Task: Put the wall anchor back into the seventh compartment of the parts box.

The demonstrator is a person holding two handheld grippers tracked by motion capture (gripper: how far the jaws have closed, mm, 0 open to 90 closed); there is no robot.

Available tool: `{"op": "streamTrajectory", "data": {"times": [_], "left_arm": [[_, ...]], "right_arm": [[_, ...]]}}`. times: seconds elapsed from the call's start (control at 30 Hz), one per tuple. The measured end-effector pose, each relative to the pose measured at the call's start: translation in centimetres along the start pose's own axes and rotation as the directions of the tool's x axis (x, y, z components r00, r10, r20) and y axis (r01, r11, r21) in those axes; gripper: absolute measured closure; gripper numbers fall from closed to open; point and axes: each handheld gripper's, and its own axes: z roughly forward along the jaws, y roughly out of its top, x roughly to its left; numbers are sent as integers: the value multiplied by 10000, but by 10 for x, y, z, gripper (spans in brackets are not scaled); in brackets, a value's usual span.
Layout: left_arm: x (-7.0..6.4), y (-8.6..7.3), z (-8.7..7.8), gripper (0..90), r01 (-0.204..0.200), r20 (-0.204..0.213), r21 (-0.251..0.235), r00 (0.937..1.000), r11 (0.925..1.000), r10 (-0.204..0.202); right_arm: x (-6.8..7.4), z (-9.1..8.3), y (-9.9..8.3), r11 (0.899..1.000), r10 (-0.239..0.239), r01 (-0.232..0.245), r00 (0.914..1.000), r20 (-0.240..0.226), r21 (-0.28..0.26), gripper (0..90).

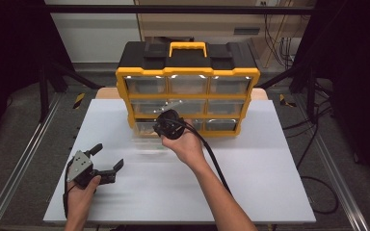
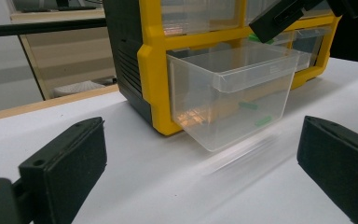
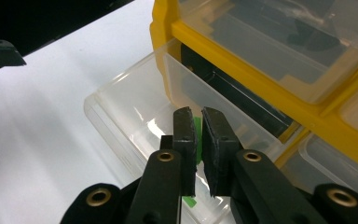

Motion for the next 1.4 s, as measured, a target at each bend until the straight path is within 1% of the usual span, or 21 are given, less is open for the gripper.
{"op": "streamTrajectory", "data": {"times": [0.07,0.1,0.13,0.27,0.33,0.43,0.5,0.53,0.57,0.63,0.7,0.8,0.9,0.97,1.07,1.2,1.27,1.37,1.4], "left_arm": [[0,0,0,13,11,2,-39,10000,10000,-11],[0,1,0,14,25,2,-68,10000,10000,-25],[1,1,0,13,32,-6,-83,10000,10000,-32],[1,0,0,14,35,-7,-59,10000,10000,-35],[1,0,0,14,44,-1,-65,10000,10000,-44],[0,0,0,14,-3,19,-18,10000,10000,3],[0,1,-1,15,0,32,-71,10000,10000,0],[0,1,-2,15,6,21,-101,10000,9999,-6],[1,1,-3,15,15,8,-110,10000,9999,-15],[1,1,-3,15,41,-9,-110,10000,9999,-41],[2,0,-3,15,57,-35,-119,10000,9999,-57],[1,0,-2,15,45,-40,-72,10000,10000,-45],[0,0,-3,15,32,-30,-68,10000,10000,-32],[-1,0,-3,15,21,-35,-38,10000,10000,-21],[-1,1,-3,15,-16,-53,-33,10000,10000,16],[-1,0,-1,15,-40,-64,63,10000,10000,41],[-2,0,-1,15,-56,-20,83,10000,10000,56],[-1,0,-1,15,-58,-25,60,10000,10000,59],[0,0,-1,15,-50,-25,60,10000,10000,50]], "right_arm": [[-1,2,-1,10000,3,-3,10000,-5,71,841],[0,2,-1,9997,182,-181,9998,-31,167,825],[-1,4,-1,9999,17,-17,10000,-50,105,792],[0,0,0,9998,127,-128,9999,-62,-152,707],[1,-4,0,9995,125,-130,9998,-165,-284,663],[3,-10,1,9989,89,-101,9996,-272,-448,535],[6,-14,1,9989,-70,59,9997,-224,-475,424],[8,-16,1,9989,-58,48,9998,-203,-475,386],[9,-18,1,9981,-133,121,9997,-187,-609,351],[11,-22,1,9969,-94,83,9999,-140,-782,257],[13,-26,0,9956,5,-10,10000,-58,-935,190],[15,-34,-1,9923,7,-2,10000,34,-1242,141],[15,-41,-3,9901,124,-126,9999,-27,-1396,119],[13,-45,-3,9888,200,-204,9998,-44,-1476,113],[11,-52,-4,9866,172,-169,9999,3,-1625,107],[5,-64,-10,9798,101,-81,9999,91,-1998,108],[2,-69,-14,9768,108,-69,9998,171,-2140,105],[-1,-75,-22,9707,-69,175,9990,448,-2397,97],[-2,-76,-24,9676,-44,174,9986,522,-2517,90]]}}
